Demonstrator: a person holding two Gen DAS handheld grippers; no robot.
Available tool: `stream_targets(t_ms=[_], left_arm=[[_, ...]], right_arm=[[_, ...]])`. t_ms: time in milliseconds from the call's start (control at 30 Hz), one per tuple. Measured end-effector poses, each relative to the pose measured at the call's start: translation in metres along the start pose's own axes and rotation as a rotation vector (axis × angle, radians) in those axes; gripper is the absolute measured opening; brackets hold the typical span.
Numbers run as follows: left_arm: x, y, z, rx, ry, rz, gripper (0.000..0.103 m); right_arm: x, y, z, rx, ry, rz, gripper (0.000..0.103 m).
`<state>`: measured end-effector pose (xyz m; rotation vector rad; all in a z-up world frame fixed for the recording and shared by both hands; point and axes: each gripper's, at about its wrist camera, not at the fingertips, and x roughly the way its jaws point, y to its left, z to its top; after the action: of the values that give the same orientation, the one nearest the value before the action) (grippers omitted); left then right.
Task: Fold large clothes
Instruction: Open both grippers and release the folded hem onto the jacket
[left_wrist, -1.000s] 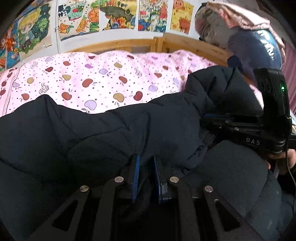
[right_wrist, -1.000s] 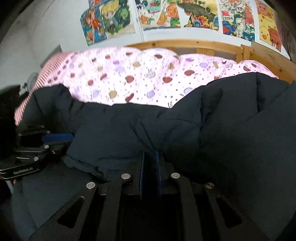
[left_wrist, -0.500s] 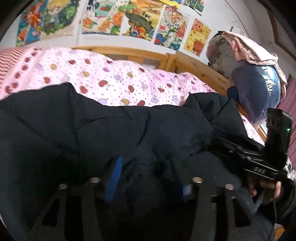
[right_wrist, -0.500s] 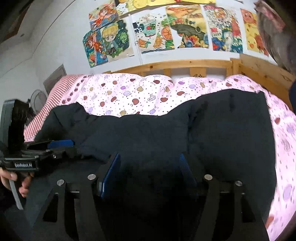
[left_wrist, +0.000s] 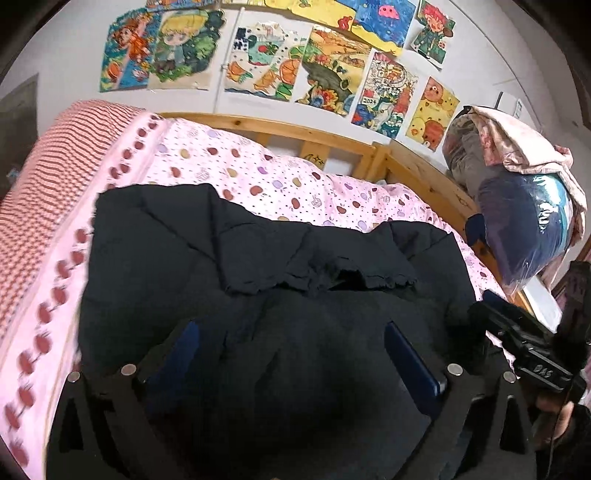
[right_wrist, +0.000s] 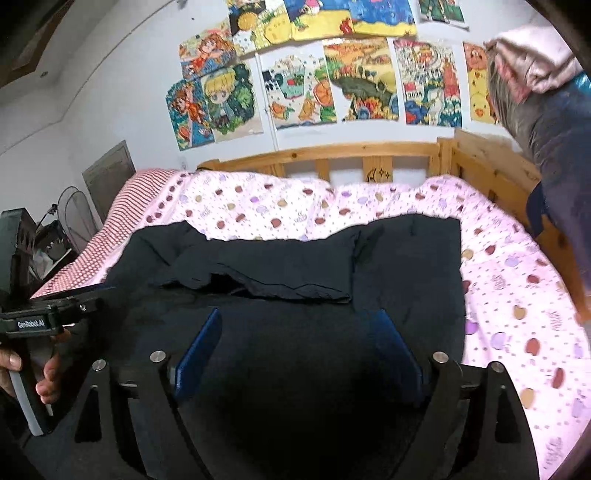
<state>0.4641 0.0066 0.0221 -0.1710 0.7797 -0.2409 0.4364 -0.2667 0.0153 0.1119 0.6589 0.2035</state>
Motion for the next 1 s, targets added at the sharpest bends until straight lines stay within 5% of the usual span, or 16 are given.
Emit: stream_targets(t_ms=[467,1000], left_arm=[[-0.101,-0.046,-0.027,0.126,-0.078,0.127,0.103],[-0.185,-0.084,-0.080,0.173,-0.156,0.162,0.103]], right_arm=[[-0.097,0.018,-0.010,-0.020,-0.067,-0.002,0.092],[-0.188,0.029,-0.054,-0.013,-0.108,0.031,0.094]])
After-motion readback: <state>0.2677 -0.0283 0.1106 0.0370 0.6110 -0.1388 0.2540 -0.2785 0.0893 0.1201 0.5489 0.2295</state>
